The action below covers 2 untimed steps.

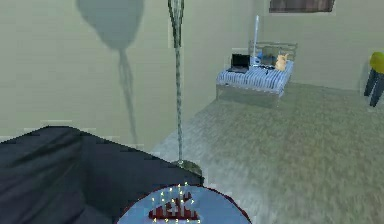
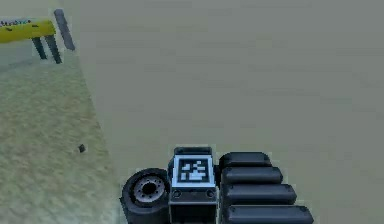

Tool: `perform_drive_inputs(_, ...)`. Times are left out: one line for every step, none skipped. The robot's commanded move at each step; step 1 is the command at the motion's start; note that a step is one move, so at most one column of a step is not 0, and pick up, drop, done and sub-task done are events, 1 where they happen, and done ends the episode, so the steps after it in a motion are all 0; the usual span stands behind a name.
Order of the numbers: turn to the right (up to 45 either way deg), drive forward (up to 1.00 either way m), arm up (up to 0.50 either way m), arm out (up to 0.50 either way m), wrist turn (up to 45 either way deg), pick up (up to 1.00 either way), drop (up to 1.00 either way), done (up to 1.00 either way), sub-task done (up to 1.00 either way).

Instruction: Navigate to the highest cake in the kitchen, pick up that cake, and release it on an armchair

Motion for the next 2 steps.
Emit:
perform_drive_inputs(45.0, 0.0, 0.0, 0.0, 0.0, 0.0, 0.0, 0.0, 0.0)
perform_drive_inputs(45.0, 0.0, 0.0, 0.0, 0.0, 0.0, 0.0, 0.0, 0.0)
